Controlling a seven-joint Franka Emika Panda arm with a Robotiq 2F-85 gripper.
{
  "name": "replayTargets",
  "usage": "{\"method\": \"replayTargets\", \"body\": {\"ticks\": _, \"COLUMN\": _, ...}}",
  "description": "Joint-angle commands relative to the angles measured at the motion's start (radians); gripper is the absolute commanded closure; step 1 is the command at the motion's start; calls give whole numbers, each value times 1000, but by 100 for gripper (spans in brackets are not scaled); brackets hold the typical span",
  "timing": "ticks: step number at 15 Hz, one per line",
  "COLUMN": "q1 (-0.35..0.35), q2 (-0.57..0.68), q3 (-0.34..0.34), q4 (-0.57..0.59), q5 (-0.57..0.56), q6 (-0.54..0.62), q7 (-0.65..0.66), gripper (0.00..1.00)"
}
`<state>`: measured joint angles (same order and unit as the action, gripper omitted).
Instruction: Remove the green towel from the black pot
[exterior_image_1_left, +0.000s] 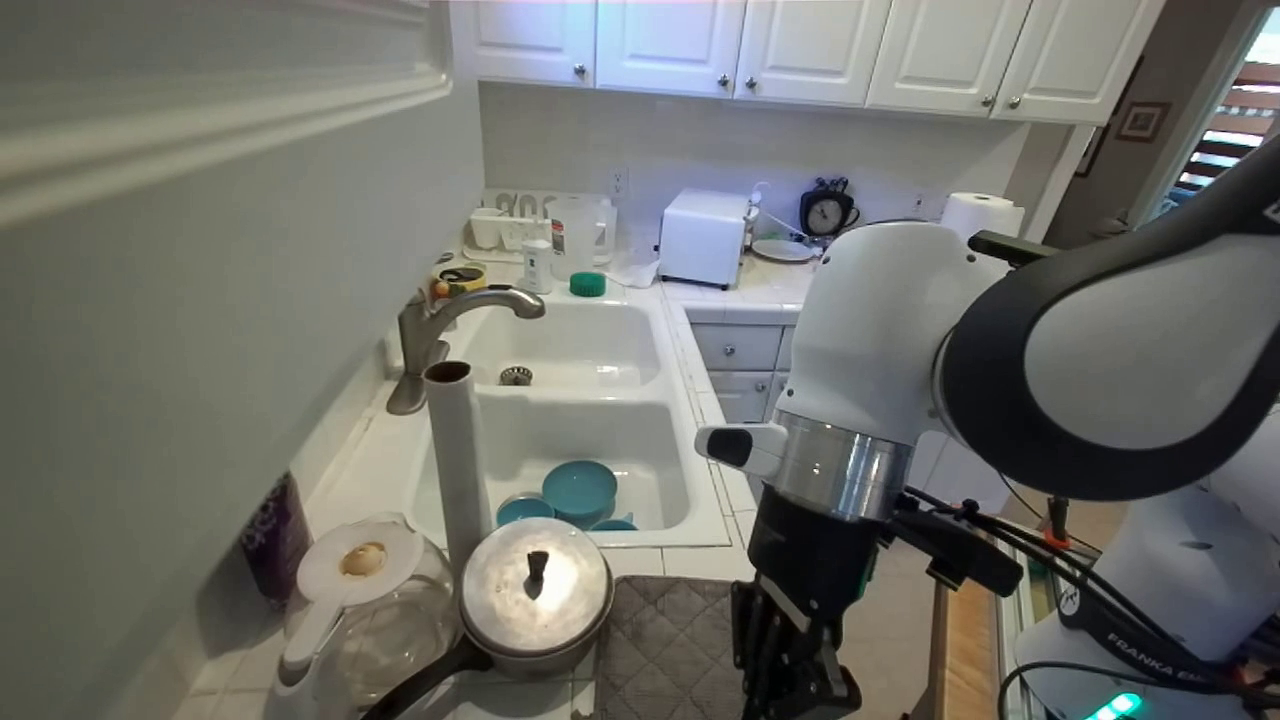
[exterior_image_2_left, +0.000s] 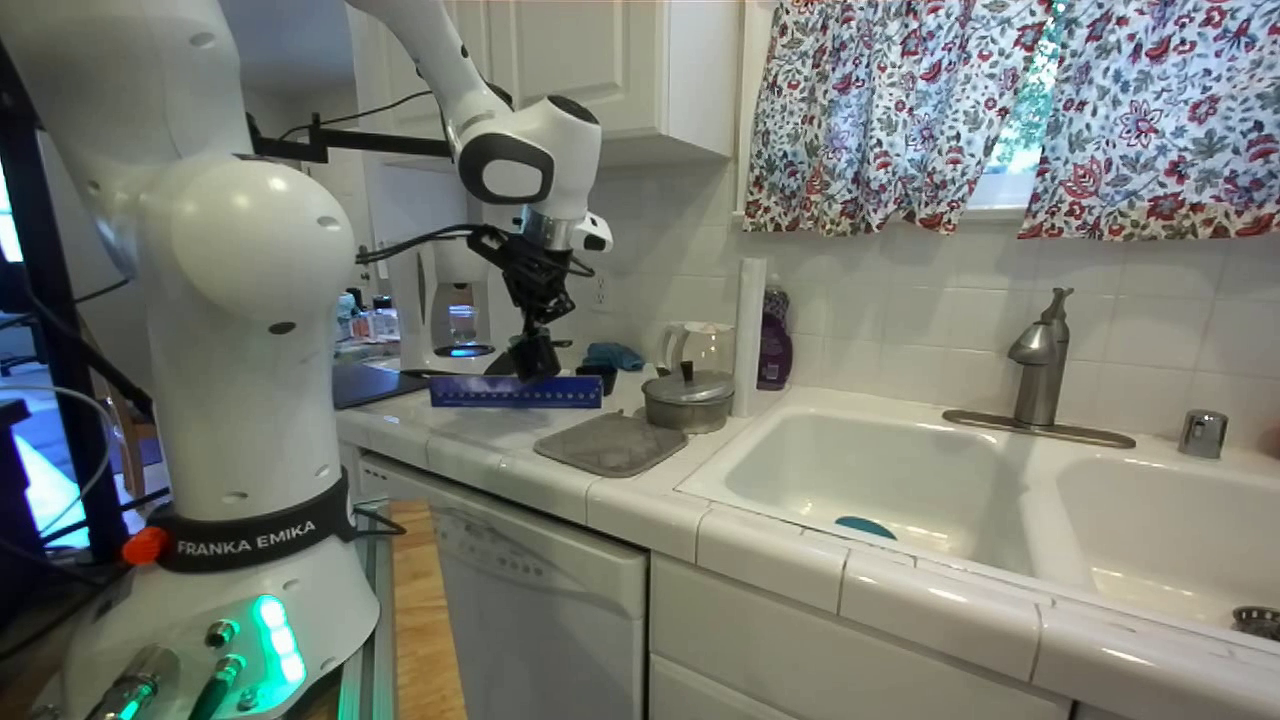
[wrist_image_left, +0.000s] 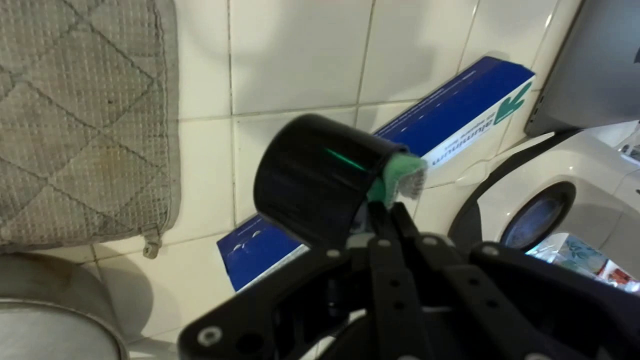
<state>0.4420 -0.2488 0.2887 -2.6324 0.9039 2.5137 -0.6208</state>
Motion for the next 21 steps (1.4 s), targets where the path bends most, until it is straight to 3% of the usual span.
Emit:
{"method": "replayTargets", "body": {"ticks": 1, "q1": 11, "q2": -17, "q3": -19, "q4": 2, "q5": 16, "q6": -66, "q7": -2, "gripper": 99}}
{"method": "replayTargets", "body": {"ticks": 2, "q1": 30, "q2": -33, "q3": -39, "q4": 5, "q5": 71, "q6": -125, "q7": -56, "gripper": 99}}
{"method": "replayTargets", "body": {"ticks": 3, "q1": -11, "q2": -13, "q3": 38, "q4": -32, "q5": -53, "q6": 113, "q7": 15, "gripper": 99}}
{"method": "replayTargets", "body": {"ticks": 4, "q1": -1, "q2": -16, "q3": 18, "q4": -21, "q5": -22, "q6": 61, "q7": -3, "gripper": 99}}
{"method": "replayTargets", "body": {"ticks": 5, "q1": 33, "q2": -32, "q3": -29, "q4": 2, "q5": 67, "q6": -88, "q7": -68, "gripper": 99}}
{"method": "replayTargets", "body": {"ticks": 7, "q1": -4, "q2": -7, "q3": 41, "q4": -29, "q5": -42, "q6": 148, "q7": -19, "gripper": 99}}
{"method": "replayTargets", "body": {"ticks": 8, "q1": 34, "q2": -24, "q3": -21, "q4": 3, "q5": 61, "q6": -58, "q7": -72, "gripper": 99}}
{"method": "replayTargets", "body": {"ticks": 9, "q1": 36, "q2": -23, "q3": 3, "q4": -13, "q5": 58, "q6": 20, "q7": -69, "gripper": 99}}
{"method": "replayTargets", "body": {"ticks": 10, "q1": 3, "q2": -1, "q3": 52, "q4": -34, "q5": -50, "q6": 175, "q7": -21, "gripper": 99}}
{"method": "replayTargets", "body": {"ticks": 12, "q1": 53, "q2": -21, "q3": -10, "q4": -8, "q5": 67, "q6": -18, "q7": -104, "gripper": 99}}
{"method": "replayTargets", "body": {"ticks": 13, "q1": 18, "q2": 2, "q3": 47, "q4": -33, "q5": -34, "q6": 152, "q7": -44, "gripper": 99}}
{"method": "replayTargets", "body": {"ticks": 15, "q1": 59, "q2": -34, "q3": -25, "q4": 1, "q5": 94, "q6": -93, "q7": -127, "gripper": 99}}
{"method": "replayTargets", "body": {"ticks": 16, "q1": 16, "q2": -7, "q3": 52, "q4": -36, "q5": -27, "q6": 144, "q7": -48, "gripper": 99}}
{"method": "replayTargets", "body": {"ticks": 17, "q1": 12, "q2": -10, "q3": 52, "q4": -37, "q5": -44, "q6": 157, "q7": -47, "gripper": 99}}
{"method": "replayTargets", "body": {"ticks": 18, "q1": 57, "q2": -43, "q3": -22, "q4": -6, "q5": 66, "q6": -85, "q7": -120, "gripper": 99}}
{"method": "replayTargets", "body": {"ticks": 19, "q1": 50, "q2": -31, "q3": 1, "q4": -16, "q5": 65, "q6": -5, "q7": -104, "gripper": 99}}
{"method": "replayTargets", "body": {"ticks": 20, "q1": 9, "q2": -11, "q3": 48, "q4": -35, "q5": -41, "q6": 160, "q7": -62, "gripper": 99}}
{"method": "replayTargets", "body": {"ticks": 21, "q1": 10, "q2": -19, "q3": 53, "q4": -40, "q5": -60, "q6": 175, "q7": -27, "gripper": 99}}
